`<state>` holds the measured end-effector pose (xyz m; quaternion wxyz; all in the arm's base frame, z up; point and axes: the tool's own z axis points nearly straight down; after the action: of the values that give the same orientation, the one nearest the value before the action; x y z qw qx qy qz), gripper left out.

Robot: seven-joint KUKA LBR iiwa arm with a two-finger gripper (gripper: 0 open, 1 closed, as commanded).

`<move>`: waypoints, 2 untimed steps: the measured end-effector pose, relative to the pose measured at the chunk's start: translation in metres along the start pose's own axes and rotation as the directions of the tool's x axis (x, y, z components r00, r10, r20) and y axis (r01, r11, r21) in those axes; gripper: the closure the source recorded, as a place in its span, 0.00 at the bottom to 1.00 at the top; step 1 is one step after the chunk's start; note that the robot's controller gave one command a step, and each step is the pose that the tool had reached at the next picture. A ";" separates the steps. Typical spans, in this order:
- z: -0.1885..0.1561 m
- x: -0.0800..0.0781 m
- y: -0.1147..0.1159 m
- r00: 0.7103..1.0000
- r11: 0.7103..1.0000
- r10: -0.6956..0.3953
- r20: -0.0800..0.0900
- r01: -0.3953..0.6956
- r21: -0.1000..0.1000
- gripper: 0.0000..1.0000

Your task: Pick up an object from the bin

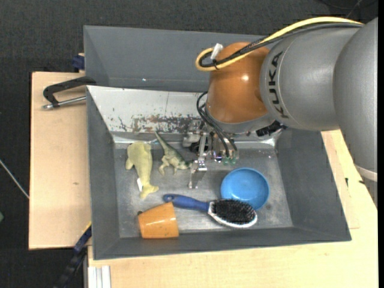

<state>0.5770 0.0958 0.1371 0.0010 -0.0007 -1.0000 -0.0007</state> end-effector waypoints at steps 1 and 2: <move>0.064 0.001 -0.037 0.974 0.974 -0.228 0.009 0.228 -0.001 0.00; 0.061 -0.002 -0.036 0.974 0.974 -0.226 0.022 0.226 0.001 1.00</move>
Offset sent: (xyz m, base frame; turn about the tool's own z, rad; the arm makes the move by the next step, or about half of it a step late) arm -0.0037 -0.0382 -0.0671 -0.2300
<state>0.5791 0.0600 0.0761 -0.0102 0.1133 -0.9935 -0.0016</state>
